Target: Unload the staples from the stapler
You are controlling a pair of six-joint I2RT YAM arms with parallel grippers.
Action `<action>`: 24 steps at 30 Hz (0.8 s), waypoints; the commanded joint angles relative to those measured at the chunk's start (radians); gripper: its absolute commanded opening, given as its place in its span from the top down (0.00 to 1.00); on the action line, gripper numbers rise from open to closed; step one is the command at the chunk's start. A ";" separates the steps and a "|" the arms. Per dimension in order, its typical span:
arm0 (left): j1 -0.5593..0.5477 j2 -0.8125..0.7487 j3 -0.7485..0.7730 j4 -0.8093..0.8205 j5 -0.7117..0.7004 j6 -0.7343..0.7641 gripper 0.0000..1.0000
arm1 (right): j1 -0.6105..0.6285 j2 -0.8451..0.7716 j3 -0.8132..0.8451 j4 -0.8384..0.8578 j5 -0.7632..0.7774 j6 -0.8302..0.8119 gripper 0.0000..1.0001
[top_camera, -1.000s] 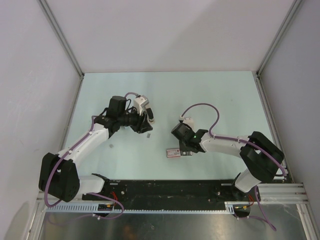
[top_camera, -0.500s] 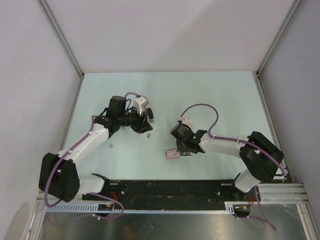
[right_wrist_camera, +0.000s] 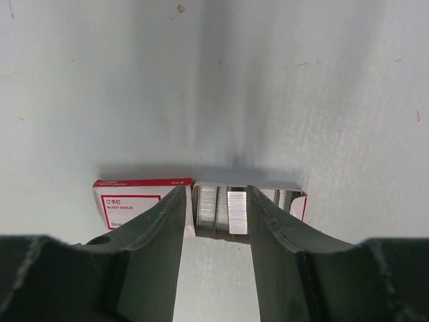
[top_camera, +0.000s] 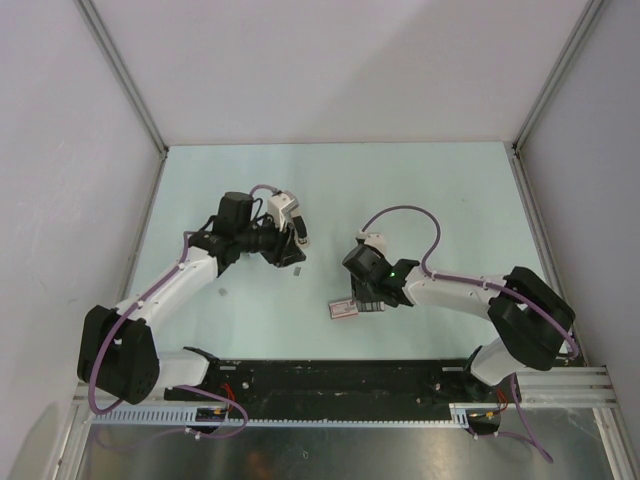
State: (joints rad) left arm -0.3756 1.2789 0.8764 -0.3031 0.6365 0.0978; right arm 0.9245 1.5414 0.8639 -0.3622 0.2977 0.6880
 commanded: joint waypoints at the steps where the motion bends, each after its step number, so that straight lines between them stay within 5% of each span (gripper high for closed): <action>1: -0.012 -0.023 -0.004 0.001 0.043 0.052 0.56 | -0.003 -0.038 -0.005 0.010 -0.004 0.019 0.55; 11: -0.038 -0.016 -0.014 -0.001 0.047 0.090 0.56 | -0.055 -0.083 -0.005 0.018 -0.003 -0.007 0.61; 20: -0.146 0.037 -0.045 -0.002 -0.028 0.190 0.56 | -0.129 -0.023 0.005 0.088 -0.036 -0.057 0.89; 24: -0.178 0.065 -0.071 -0.005 -0.071 0.281 0.56 | -0.129 0.019 0.006 0.086 -0.028 -0.058 0.93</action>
State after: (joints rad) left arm -0.5301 1.3231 0.8291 -0.3050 0.5961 0.2184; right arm 0.7952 1.5230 0.8639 -0.2993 0.2642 0.6479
